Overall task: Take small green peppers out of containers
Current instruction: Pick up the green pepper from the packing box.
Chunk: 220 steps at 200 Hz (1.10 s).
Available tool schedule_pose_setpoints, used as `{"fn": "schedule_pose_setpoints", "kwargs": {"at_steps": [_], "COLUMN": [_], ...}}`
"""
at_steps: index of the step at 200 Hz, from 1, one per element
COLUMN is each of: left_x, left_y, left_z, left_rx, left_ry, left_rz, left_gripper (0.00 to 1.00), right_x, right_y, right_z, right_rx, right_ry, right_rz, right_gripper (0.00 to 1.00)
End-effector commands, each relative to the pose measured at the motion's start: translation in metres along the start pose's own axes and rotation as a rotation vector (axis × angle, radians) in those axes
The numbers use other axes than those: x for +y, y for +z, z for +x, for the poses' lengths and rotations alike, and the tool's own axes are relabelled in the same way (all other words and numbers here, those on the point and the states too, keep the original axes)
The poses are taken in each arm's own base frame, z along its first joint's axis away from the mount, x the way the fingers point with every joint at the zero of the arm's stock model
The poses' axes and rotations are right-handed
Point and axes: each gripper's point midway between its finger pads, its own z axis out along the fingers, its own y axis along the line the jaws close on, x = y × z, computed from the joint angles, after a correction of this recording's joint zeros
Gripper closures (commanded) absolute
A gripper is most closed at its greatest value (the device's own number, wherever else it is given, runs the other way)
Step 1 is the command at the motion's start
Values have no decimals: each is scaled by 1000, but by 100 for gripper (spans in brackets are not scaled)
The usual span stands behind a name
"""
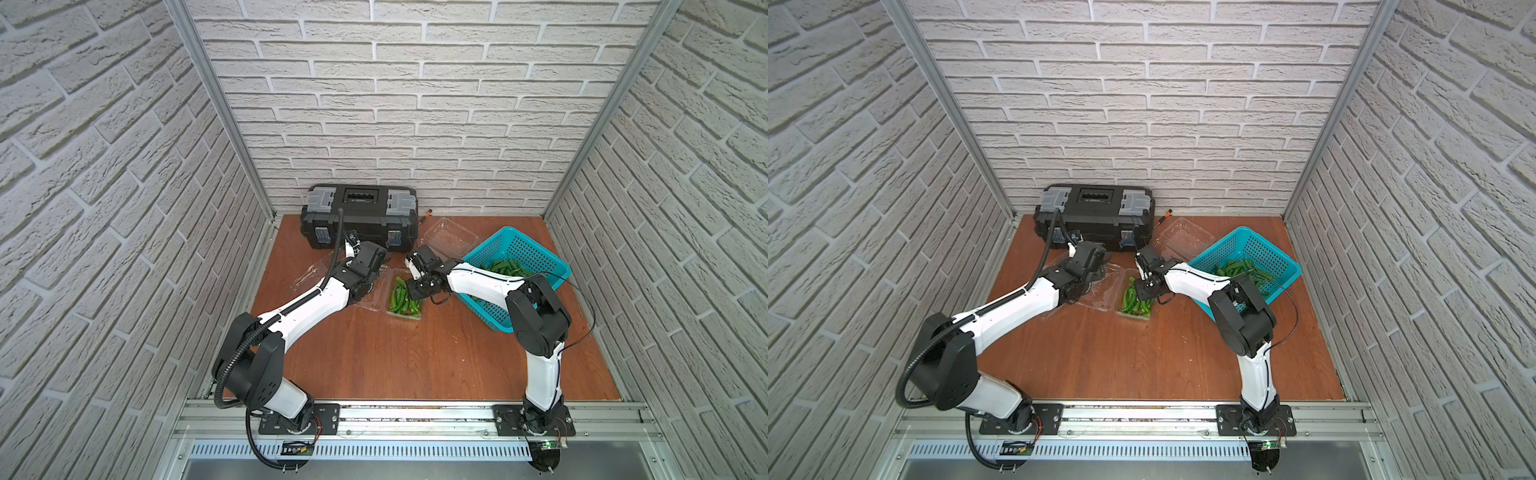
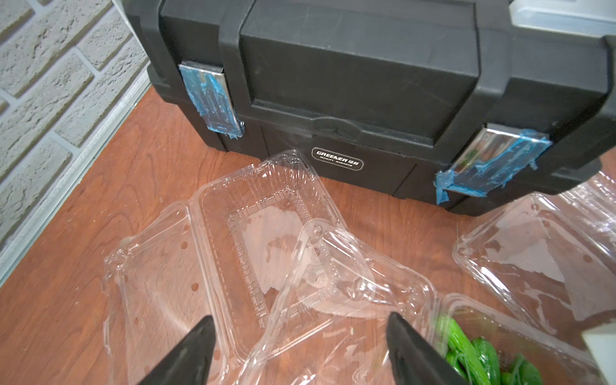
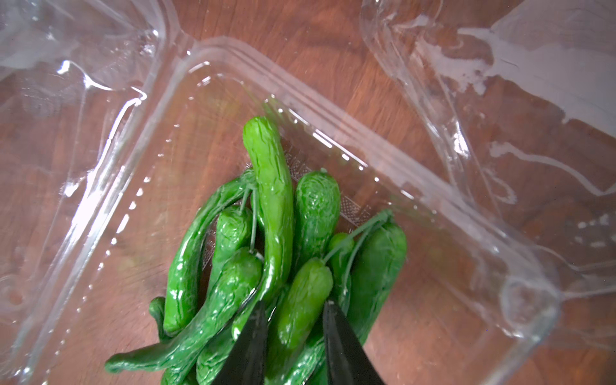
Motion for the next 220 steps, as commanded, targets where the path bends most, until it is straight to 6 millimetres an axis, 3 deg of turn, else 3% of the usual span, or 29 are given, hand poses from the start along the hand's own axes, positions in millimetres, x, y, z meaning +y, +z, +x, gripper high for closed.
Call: {"fn": "schedule_pose_setpoints", "kwargs": {"at_steps": [1,94,161,165,220], "left_x": [-13,-21,-21,-21,-28], "left_y": [0,6,7,7,9], "left_z": [-11,-6,-4,-3,-1], "left_rx": [-19,5,13,15,41], "left_ry": [0,4,16,19,38], "left_rz": [37,50,49,49,91], "left_gripper": [20,20,20,20,20], "right_x": [2,1,8,12,31], "right_y": [6,8,3,-9,-57], "right_z": [3,15,7,-1,-38], "right_rx": [17,50,9,-27,-220], "right_ry": [-15,-22,-34,-36,-54], "right_rz": [-3,4,-37,-51,-135], "right_gripper": [70,67,91,91,94]}}
